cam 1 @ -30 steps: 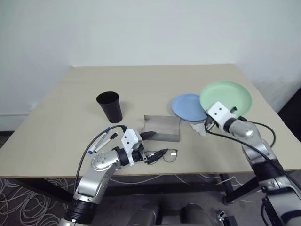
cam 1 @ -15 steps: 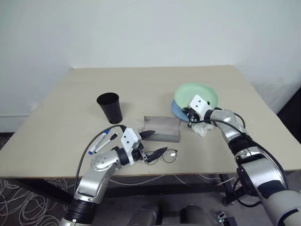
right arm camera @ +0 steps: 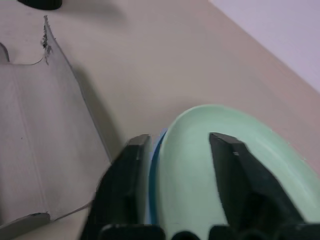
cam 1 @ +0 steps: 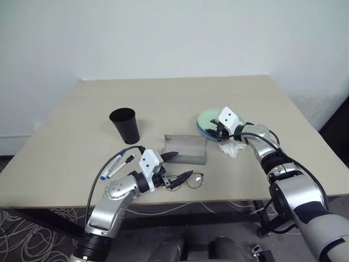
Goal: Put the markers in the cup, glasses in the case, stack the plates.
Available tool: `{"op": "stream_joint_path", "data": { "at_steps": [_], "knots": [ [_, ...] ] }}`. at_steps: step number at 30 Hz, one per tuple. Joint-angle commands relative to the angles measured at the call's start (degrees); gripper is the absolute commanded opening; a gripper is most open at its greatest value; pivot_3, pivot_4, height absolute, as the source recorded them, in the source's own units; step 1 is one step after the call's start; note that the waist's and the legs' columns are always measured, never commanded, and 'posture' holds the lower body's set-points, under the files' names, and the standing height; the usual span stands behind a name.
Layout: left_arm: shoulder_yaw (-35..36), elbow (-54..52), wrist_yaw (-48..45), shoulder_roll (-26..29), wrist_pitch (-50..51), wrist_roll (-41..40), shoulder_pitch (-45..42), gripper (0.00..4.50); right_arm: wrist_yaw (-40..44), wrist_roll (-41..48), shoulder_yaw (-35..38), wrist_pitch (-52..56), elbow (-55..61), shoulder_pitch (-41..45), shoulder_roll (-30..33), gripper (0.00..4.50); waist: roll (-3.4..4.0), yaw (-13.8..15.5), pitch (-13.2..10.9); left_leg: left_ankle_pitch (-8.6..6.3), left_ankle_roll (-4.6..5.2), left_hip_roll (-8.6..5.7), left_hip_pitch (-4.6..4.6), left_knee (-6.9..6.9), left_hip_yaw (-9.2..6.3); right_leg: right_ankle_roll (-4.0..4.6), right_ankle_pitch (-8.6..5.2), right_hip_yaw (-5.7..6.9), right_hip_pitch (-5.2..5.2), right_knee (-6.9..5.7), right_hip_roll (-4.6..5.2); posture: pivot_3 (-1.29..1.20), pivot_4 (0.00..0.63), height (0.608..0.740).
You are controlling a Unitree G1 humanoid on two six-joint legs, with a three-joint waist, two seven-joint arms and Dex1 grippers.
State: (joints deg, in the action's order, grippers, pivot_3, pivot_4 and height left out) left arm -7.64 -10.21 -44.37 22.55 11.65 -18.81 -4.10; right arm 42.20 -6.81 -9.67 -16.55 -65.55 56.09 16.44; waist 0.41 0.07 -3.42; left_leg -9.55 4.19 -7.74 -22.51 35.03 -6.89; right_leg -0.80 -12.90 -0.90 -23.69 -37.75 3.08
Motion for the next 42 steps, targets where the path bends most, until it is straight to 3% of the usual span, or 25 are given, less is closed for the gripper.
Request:
{"op": "stream_joint_path", "data": {
  "at_steps": [1, 5, 11, 14, 20, 29, 40, 42],
  "knots": [
    [0.82, -2.18, 0.07, 0.03, -1.24, -0.12, -0.92, 4.5, 0.11, 1.07, 1.71, -1.64, 2.18, 1.42, 0.64, 2.0, 0.0, 0.0, 0.0, 0.0, -0.01, 0.02, 0.0, 0.0, 0.01, 0.01, 0.01, 0.0, -0.01, 0.0, -0.02, 0.0, 0.0, 0.738],
    [0.78, -1.82, 0.06, -0.03, -1.28, -0.04, -1.58, 4.5, 1.79, 1.92, 2.6, -0.54, 6.25, -0.44, 2.12, 2.0, 0.01, 0.05, 0.0, 0.01, -0.03, 0.05, 0.0, 0.0, 0.02, 0.07, 0.02, -0.01, -0.02, 0.0, -0.03, 0.0, 0.0, 0.738],
    [1.32, -1.45, -0.05, 0.46, -1.54, -0.05, -1.87, 4.5, 4.79, 5.06, 4.63, 10.06, 23.85, -10.38, 6.56, 2.0, 0.01, 0.5, 0.0, 0.01, -0.03, 0.08, -0.03, 0.04, 0.03, 0.08, 0.01, -0.1, 0.02, 0.06, -0.01, 0.0, 0.0, 0.738],
    [1.42, -1.48, -0.28, 0.87, -1.53, -0.15, -1.66, 4.5, 6.54, 6.78, 5.17, 16.53, 32.83, -15.42, 8.75, 2.56, 0.02, 0.49, 0.0, 0.01, -0.03, 0.09, -0.12, 0.03, 0.05, 0.09, 0.0, -0.2, 0.01, 0.04, 0.04, 0.0, 0.0, 0.738],
    [1.21, -1.07, -0.54, 1.02, -1.28, -0.19, -2.41, 4.5, 5.89, 6.59, 5.12, 25.28, 43.47, -21.88, 11.68, 4.47, 0.03, 0.42, 0.0, -0.01, -0.05, 0.21, -0.12, 0.04, 0.08, 0.12, -0.02, -0.23, 0.05, 0.03, 0.03, 0.0, 0.0, 0.738],
    [0.97, -0.51, -1.03, 0.92, -1.45, -0.18, -3.03, 4.5, 3.39, 7.42, 5.44, 37.84, 44.67, -24.27, 11.07, 4.47, 0.01, 0.5, -0.01, -0.01, -0.04, 0.21, -0.19, 0.13, 0.1, 0.11, -0.02, -0.14, 0.12, 0.09, 0.11, 0.0, 0.0, 0.738],
    [1.01, -0.12, -1.09, 0.92, -2.1, 0.03, -2.6, 4.5, 1.13, 6.86, 4.18, 41.77, 41.8, -23.69, 10.94, 4.47, 0.01, 0.48, -0.02, -0.01, -0.04, 0.21, -0.21, 0.12, 0.09, 0.1, -0.03, -0.11, 0.12, 0.15, 0.12, 0.0, 0.0, 0.738],
    [0.98, -0.04, -1.07, 0.93, -2.13, 0.06, -2.64, 4.5, 1.26, 7.07, 4.2, 41.94, 42.24, -23.78, 10.96, 3.88, 0.01, 0.48, -0.02, -0.01, -0.04, 0.22, -0.21, 0.12, 0.09, 0.1, -0.03, -0.1, 0.13, 0.15, 0.12, 0.0, 0.0, 0.738]
  ]
}}
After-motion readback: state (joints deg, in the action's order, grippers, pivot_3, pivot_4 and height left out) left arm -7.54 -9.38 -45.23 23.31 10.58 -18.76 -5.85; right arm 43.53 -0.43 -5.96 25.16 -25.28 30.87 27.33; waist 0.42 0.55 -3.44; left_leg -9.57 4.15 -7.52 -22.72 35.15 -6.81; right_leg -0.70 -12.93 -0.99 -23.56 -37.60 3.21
